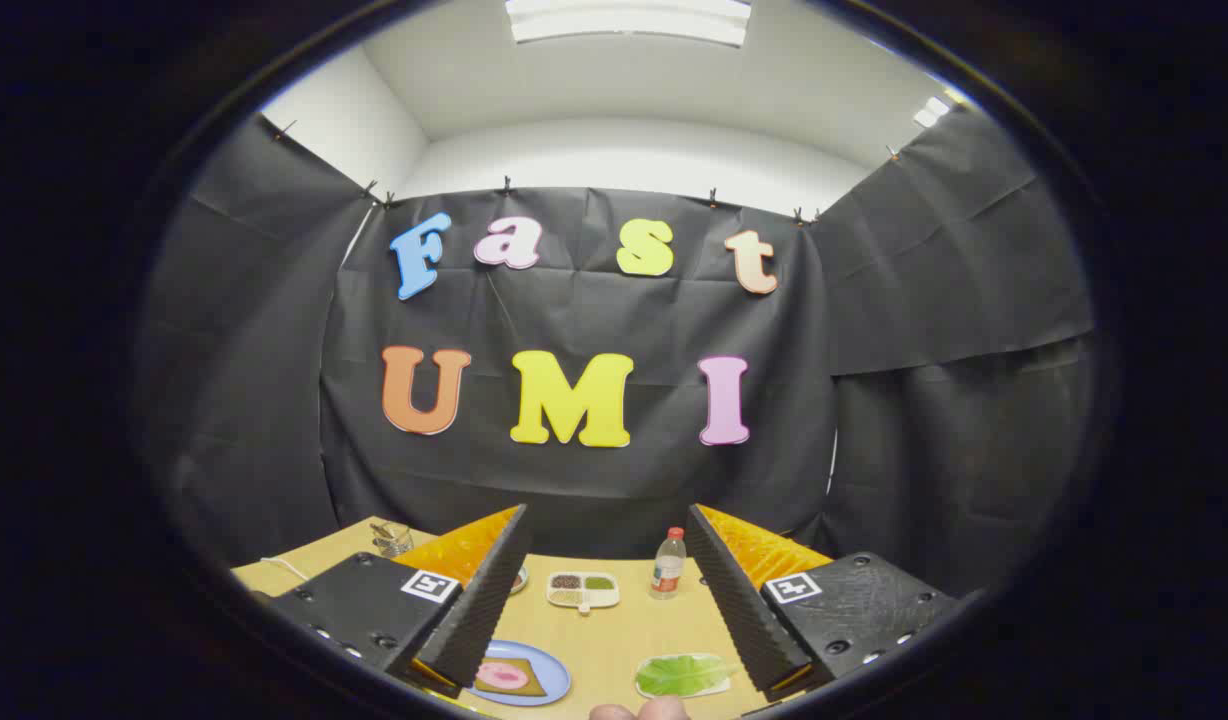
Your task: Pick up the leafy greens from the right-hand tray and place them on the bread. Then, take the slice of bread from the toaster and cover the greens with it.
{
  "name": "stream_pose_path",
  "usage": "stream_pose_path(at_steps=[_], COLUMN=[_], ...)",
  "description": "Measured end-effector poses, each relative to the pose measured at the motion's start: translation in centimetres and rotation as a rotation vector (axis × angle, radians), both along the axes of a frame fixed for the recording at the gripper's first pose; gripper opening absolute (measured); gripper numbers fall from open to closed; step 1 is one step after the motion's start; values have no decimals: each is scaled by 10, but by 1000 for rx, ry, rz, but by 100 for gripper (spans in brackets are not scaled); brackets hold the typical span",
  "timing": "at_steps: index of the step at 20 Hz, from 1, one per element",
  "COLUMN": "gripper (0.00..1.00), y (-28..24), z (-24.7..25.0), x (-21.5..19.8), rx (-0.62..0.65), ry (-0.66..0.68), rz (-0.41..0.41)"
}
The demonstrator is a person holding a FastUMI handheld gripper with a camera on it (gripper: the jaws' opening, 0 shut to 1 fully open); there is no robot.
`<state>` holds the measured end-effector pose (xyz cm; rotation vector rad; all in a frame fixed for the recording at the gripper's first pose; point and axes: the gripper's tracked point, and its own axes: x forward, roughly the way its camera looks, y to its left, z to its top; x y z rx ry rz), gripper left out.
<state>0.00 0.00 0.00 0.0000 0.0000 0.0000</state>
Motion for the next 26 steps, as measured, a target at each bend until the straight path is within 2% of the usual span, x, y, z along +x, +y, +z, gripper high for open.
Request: stream_pose_path(at_steps=[16,26], gripper=[95,95], y=[-4,-37], z=[12,-14], x=[3,1], rx=[0,-2], ry=[16,85], rz=[-26,-57])
